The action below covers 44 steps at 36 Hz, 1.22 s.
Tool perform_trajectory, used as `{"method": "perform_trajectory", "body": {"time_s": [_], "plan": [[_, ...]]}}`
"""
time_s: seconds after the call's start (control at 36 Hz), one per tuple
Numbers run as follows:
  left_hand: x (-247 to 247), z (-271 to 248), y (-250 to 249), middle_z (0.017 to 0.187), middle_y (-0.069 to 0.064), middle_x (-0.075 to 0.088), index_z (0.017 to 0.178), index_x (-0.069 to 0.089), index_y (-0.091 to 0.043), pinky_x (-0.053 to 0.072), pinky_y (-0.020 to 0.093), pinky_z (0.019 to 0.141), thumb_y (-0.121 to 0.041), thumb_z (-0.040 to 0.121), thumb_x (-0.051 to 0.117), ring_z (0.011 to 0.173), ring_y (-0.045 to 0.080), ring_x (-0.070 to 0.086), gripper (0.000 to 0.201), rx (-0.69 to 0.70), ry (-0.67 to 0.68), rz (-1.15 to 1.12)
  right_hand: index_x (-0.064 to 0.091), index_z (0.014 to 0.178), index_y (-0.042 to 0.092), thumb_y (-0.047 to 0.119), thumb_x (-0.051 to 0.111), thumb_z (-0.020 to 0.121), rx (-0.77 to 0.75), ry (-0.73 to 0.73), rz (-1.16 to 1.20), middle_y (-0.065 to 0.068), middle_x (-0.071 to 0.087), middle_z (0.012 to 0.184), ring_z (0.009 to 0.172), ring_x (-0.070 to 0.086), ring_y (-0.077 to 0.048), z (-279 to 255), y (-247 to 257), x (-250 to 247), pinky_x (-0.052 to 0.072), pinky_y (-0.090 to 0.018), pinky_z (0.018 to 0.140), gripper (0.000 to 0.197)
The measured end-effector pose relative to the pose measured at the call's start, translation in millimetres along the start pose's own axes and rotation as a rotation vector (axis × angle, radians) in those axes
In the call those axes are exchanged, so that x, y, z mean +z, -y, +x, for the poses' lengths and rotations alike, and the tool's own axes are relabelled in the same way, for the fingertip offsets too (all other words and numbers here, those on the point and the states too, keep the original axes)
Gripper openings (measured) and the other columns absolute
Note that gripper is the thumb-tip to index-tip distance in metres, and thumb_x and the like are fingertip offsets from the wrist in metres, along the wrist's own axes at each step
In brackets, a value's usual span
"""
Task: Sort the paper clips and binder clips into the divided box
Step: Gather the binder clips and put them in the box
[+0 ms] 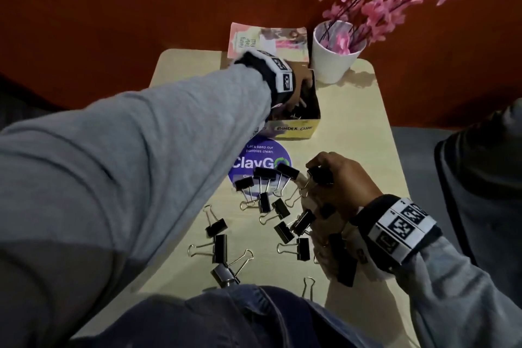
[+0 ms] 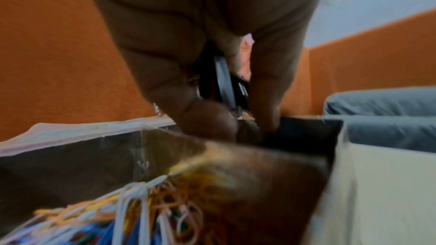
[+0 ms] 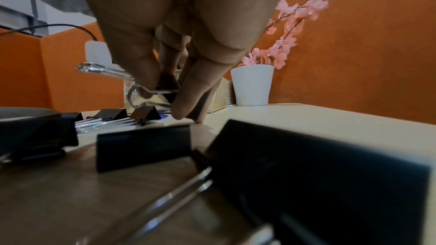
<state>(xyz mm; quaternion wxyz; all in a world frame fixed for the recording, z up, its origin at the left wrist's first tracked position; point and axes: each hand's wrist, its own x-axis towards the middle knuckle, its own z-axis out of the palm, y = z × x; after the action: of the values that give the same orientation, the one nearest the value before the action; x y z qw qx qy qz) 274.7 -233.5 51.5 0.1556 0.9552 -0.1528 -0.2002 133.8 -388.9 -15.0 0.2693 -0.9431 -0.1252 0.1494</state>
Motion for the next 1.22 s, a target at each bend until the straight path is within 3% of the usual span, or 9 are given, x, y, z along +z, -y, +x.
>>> {"method": "perform_trajectory", "body": {"time_s": [0.14,0.25,0.39,0.5,0.61,0.78,0.92,1.0,1.22], "plan": [[-2,-12,3,0.137,0.013,0.047,0.144,0.039,-0.023,0.04,0.03,0.091,-0.017,0.088,0.061,0.121,0.03,0.051,0.06,0.084,-0.101,0.089,0.063,0.108,0.014,0.007,0.069,0.078,0.0,-0.052,0.076,-0.006,0.066,0.098,0.088,0.064,-0.023,1,2,-13,0.053,-0.035,0.082,0.032],[-9,-45,27,0.135,0.01,0.043,0.144,0.035,-0.027,0.043,0.033,0.091,-0.025,0.088,0.061,0.116,0.028,0.052,0.062,0.015,-0.213,-0.04,0.061,0.11,0.019,0.0,0.068,0.077,-0.016,-0.126,0.08,0.002,0.063,0.083,0.07,0.056,-0.008,22,12,-41,0.045,-0.009,0.066,0.038],[11,-111,62,0.131,0.001,0.052,0.138,0.044,-0.028,0.046,0.025,0.08,-0.012,0.088,0.061,0.097,0.014,0.056,0.056,-0.074,-0.242,-0.301,0.06,0.11,0.018,0.003,0.068,0.077,-0.066,-0.274,0.062,0.0,0.058,0.083,0.073,0.054,-0.015,76,34,-65,0.036,-0.004,0.055,0.038],[40,-156,90,0.124,0.004,0.054,0.136,0.046,-0.027,0.046,0.028,0.08,-0.024,0.084,0.069,0.093,0.022,0.059,0.057,-0.179,-0.138,-0.166,0.059,0.116,0.018,0.005,0.064,0.079,-0.024,-0.286,-0.023,-0.009,0.066,0.11,0.101,0.061,-0.026,119,45,-58,0.047,-0.025,0.079,0.039],[76,-190,107,0.131,0.007,0.039,0.145,0.026,-0.032,0.047,0.032,0.088,-0.055,0.065,0.077,0.105,0.028,0.055,0.097,-0.346,0.171,0.078,0.058,0.127,0.018,0.015,0.059,0.086,0.018,-0.126,-0.206,-0.008,0.061,0.128,0.115,0.057,-0.028,132,48,-44,0.045,-0.031,0.096,0.041],[103,-210,90,0.135,-0.001,0.025,0.144,0.002,-0.043,0.053,0.037,0.083,-0.078,0.045,0.07,0.095,0.023,0.056,0.125,-0.32,0.274,0.143,0.054,0.131,0.019,0.022,0.062,0.086,-0.09,-0.259,-0.234,-0.016,0.052,0.127,0.116,0.051,-0.035,83,50,-60,0.041,-0.036,0.096,0.046],[125,-214,61,0.149,0.006,0.011,0.144,-0.01,-0.044,0.053,0.038,0.084,-0.083,0.042,0.067,0.111,0.03,0.055,0.134,-0.188,0.348,0.275,0.038,0.143,0.028,0.041,0.075,0.073,-0.003,0.16,-0.402,-0.014,0.041,0.138,0.121,0.048,-0.033,0,17,-60,0.041,-0.038,0.097,0.08],[135,-211,53,0.151,0.01,0.007,0.145,-0.013,-0.044,0.055,0.038,0.081,-0.08,0.048,0.068,0.112,0.032,0.055,0.131,-0.157,0.355,0.357,0.012,0.148,0.038,0.046,0.078,0.067,0.059,0.384,-0.498,0.0,0.01,0.156,0.129,0.044,-0.025,-52,-10,-39,0.043,-0.036,0.098,0.105],[138,-191,49,0.141,0.007,0.019,0.138,0.014,-0.048,0.055,0.04,0.082,-0.07,0.063,0.066,0.105,0.032,0.056,0.094,-0.124,0.244,0.246,0.001,0.148,0.04,0.053,0.07,0.072,-0.066,0.402,-0.599,-0.003,-0.003,0.157,0.143,0.011,-0.032,-91,-29,11,0.045,-0.043,0.102,0.104]]}}
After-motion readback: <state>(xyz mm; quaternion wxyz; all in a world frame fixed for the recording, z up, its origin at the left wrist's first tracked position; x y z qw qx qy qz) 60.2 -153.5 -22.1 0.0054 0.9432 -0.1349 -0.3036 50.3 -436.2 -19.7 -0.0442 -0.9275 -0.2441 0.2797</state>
